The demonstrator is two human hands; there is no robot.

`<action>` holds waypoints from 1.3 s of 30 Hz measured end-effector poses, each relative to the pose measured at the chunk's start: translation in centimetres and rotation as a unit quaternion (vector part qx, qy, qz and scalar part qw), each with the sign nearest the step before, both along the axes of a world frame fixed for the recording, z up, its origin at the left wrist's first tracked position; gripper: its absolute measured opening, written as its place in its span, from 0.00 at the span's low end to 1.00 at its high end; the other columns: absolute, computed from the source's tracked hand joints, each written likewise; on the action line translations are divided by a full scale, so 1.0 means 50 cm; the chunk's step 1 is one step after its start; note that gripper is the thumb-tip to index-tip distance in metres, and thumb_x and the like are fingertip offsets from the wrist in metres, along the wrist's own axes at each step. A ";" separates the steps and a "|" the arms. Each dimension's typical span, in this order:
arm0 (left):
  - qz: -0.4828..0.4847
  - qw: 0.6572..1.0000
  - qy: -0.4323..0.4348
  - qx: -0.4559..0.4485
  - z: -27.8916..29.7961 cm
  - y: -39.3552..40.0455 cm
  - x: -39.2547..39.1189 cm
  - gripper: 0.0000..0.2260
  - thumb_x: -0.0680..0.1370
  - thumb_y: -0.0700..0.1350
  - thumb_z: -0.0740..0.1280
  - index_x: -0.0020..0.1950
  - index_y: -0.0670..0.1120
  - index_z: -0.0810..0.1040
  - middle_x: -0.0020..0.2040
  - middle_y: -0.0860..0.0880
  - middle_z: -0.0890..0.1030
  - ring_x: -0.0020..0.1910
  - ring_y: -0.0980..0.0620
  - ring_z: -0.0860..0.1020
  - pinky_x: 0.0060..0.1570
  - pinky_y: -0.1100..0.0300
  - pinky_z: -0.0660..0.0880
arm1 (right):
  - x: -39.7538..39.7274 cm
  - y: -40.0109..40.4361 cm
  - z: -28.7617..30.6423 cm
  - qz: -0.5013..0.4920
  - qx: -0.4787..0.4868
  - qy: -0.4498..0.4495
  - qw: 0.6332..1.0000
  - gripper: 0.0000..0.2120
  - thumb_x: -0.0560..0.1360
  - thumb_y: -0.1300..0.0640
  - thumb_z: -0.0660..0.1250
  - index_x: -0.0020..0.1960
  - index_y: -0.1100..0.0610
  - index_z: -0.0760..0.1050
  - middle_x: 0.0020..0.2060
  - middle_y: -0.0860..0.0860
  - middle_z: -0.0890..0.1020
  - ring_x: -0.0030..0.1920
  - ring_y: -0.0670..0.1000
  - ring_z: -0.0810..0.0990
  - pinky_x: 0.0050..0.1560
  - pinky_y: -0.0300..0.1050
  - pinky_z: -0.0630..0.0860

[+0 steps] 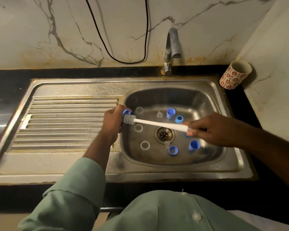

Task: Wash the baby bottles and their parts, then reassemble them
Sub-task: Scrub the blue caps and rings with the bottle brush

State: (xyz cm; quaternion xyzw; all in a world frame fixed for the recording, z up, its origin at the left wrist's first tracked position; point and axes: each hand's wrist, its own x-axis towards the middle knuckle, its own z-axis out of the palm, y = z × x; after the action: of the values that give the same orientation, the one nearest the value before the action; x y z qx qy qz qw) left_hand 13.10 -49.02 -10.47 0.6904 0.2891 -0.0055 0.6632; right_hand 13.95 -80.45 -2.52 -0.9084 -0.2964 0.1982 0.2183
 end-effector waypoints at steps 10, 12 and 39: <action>-0.015 1.000 -0.013 -0.015 0.009 -0.011 0.017 0.16 0.80 0.53 0.64 0.44 0.44 0.84 0.32 0.45 0.77 0.27 0.53 0.69 0.29 0.60 0.64 | -0.008 -0.007 -0.021 -0.116 0.043 0.044 0.991 0.09 0.77 0.52 0.67 0.52 0.54 0.84 0.26 0.43 0.78 0.25 0.39 0.72 0.30 0.30 0.67; -0.039 0.999 -0.028 0.001 0.014 -0.012 0.022 0.13 0.80 0.52 0.65 0.44 0.48 0.86 0.34 0.47 0.78 0.30 0.53 0.71 0.29 0.60 0.66 | -0.024 -0.006 -0.029 -0.098 0.020 0.071 0.992 0.10 0.77 0.53 0.67 0.49 0.57 0.84 0.26 0.41 0.77 0.25 0.39 0.72 0.29 0.29 0.66; 0.011 0.993 -0.069 -0.093 0.018 -0.039 0.020 0.16 0.83 0.48 0.63 0.42 0.41 0.82 0.30 0.43 0.79 0.25 0.51 0.74 0.22 0.62 0.70 | -0.050 -0.008 0.007 -0.160 0.039 0.103 0.981 0.10 0.79 0.51 0.64 0.50 0.54 0.83 0.22 0.42 0.75 0.21 0.40 0.70 0.24 0.30 0.64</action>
State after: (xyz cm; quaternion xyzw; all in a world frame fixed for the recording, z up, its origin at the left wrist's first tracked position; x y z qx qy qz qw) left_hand 14.12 -50.98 -9.55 0.6216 0.2486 0.0223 0.7425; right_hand 11.45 -80.86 -2.18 -0.9095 -0.1304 0.2418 0.3121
